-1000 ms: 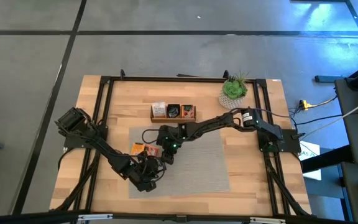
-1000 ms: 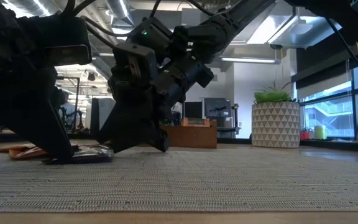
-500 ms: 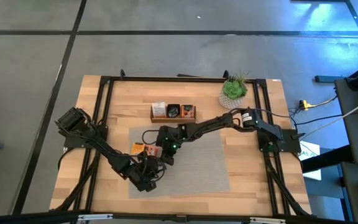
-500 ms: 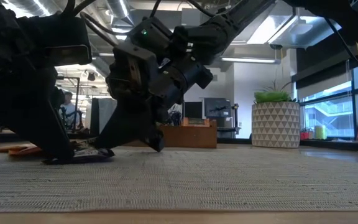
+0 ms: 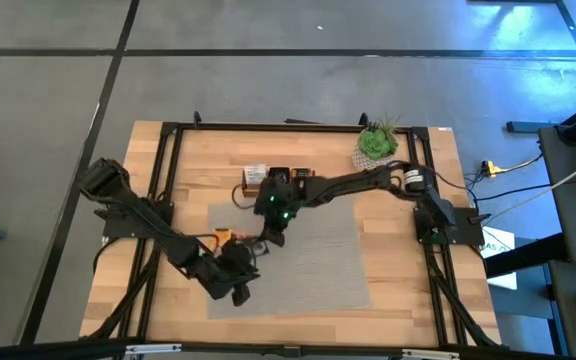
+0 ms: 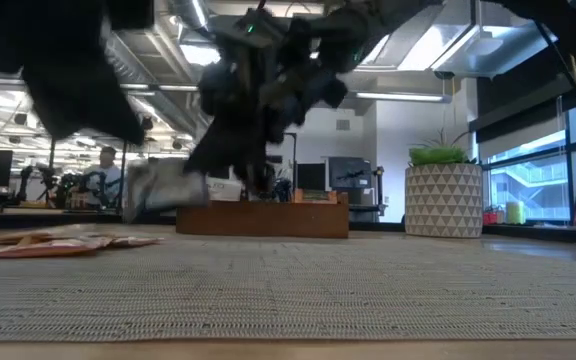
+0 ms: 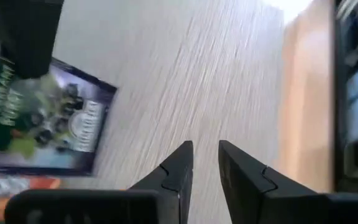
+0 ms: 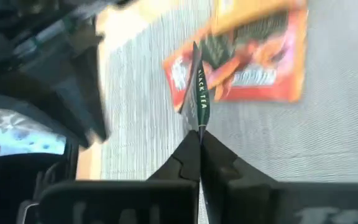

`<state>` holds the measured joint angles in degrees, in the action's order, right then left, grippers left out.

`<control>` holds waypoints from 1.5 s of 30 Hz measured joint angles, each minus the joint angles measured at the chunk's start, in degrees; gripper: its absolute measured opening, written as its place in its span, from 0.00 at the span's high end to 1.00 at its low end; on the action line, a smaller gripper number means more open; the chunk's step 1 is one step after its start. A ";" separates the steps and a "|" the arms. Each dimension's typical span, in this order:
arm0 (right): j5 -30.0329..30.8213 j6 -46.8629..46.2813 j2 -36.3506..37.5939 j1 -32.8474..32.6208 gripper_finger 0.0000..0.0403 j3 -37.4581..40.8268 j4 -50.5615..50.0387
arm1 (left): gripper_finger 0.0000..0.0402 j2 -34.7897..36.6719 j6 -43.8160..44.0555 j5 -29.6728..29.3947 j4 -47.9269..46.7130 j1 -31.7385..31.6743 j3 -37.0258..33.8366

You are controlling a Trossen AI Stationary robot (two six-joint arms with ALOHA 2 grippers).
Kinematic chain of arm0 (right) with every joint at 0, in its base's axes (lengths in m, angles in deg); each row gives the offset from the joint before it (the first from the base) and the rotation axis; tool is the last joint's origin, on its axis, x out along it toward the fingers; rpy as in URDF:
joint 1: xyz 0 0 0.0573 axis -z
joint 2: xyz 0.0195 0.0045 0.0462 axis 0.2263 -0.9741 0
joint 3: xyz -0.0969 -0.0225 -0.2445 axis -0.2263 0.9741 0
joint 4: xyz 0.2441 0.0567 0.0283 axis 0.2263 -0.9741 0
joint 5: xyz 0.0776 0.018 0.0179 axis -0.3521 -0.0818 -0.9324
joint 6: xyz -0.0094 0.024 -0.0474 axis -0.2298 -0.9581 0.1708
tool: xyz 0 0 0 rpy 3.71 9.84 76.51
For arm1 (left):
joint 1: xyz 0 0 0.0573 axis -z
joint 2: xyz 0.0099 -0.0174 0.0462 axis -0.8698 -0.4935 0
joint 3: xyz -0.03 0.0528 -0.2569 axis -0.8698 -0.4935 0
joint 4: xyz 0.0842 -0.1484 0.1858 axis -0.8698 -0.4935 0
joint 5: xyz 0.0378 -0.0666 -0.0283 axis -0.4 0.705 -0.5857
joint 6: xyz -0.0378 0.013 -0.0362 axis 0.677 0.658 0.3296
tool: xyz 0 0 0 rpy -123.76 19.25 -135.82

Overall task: Pick & Place Tea
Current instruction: Put the blue tea bag into the middle section of the wooden organizer

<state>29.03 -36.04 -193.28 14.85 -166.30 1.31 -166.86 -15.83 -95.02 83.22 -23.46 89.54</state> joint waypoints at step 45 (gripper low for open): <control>25.59 24.02 22.25 13.24 0.99 27.43 13.55 | 0.82 13.56 -10.54 -10.25 -1.62 -10.84 0.19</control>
<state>54.62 -12.02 -171.03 28.10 -138.87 14.86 -153.30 -26.37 -105.27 81.60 -34.30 89.73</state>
